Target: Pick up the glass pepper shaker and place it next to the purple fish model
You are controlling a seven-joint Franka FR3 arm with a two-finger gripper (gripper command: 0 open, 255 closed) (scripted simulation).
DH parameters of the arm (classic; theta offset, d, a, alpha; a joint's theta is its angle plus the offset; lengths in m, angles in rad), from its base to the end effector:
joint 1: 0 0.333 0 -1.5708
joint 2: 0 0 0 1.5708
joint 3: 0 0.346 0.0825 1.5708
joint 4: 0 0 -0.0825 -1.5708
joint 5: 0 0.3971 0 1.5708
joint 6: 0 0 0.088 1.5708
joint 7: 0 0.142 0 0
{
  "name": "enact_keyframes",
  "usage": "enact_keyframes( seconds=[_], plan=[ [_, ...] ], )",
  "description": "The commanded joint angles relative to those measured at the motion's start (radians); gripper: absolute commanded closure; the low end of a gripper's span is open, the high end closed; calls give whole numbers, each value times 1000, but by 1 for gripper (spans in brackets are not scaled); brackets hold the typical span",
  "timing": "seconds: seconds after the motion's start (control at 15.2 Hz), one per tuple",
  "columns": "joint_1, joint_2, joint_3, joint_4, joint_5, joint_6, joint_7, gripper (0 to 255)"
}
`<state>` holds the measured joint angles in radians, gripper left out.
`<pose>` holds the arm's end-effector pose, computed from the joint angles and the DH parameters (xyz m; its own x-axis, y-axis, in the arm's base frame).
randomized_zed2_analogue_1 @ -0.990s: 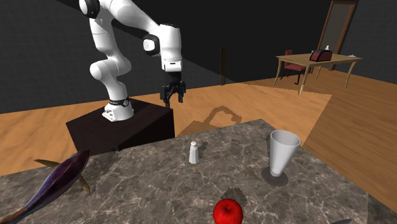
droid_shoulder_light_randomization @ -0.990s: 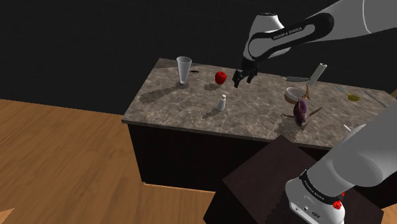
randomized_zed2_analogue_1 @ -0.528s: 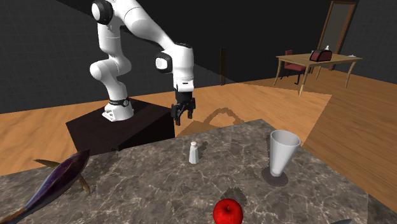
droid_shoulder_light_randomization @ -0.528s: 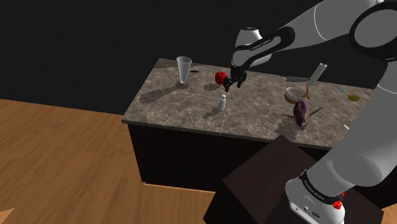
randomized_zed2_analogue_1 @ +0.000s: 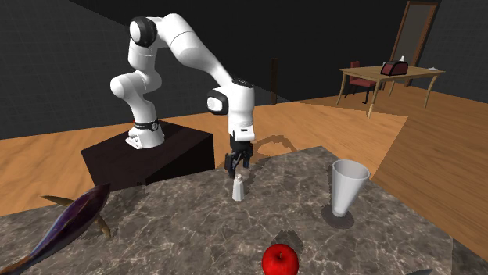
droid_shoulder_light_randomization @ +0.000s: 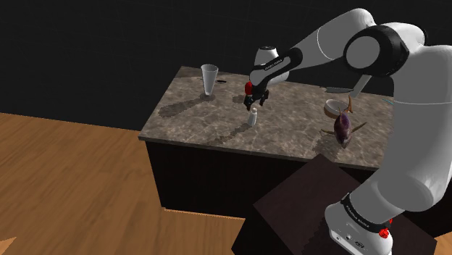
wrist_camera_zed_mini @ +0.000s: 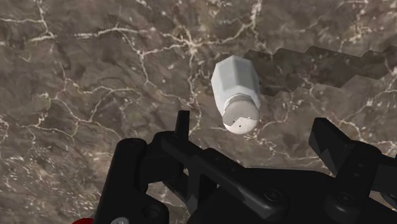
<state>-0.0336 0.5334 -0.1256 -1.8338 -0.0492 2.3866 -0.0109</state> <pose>0.6668 -0.1039 0.2252 0.9954 -0.0937 0.0188 -0.0951 -0.9906 0.0983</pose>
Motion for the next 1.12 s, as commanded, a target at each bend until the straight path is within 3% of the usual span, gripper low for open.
enact_keyframes(
  seconds=[0.0, 0.4, 0.92, 0.99, 1.06],
  plan=[
    [-4, 33, 1, 15, 3, 17, -2, 0],
    [-11, 88, 4, 21, 7, 67, -4, 0],
    [-11, 89, 4, 21, 7, 66, -4, 0],
    [-11, 89, 4, 21, 7, 66, -4, 255],
    [-11, 89, 4, 21, 7, 66, -4, 255]
  ],
)
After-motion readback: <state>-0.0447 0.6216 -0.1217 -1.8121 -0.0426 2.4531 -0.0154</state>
